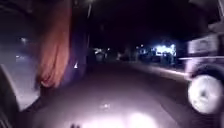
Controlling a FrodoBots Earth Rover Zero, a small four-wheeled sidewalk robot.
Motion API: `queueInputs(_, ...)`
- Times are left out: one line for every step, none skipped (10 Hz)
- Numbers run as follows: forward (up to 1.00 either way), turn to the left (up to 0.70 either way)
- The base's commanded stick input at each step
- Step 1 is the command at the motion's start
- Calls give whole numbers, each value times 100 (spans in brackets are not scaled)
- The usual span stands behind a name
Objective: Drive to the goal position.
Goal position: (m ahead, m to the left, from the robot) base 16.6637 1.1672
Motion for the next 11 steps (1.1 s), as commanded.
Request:
queueInputs(100, 0)
queueInputs(100, -24)
queueInputs(100, -27)
queueInputs(100, 0)
queueInputs(100, 0)
queueInputs(100, 0)
queueInputs(100, 0)
queueInputs(100, 0)
queueInputs(100, 0)
queueInputs(100, 0)
queueInputs(100, 0)
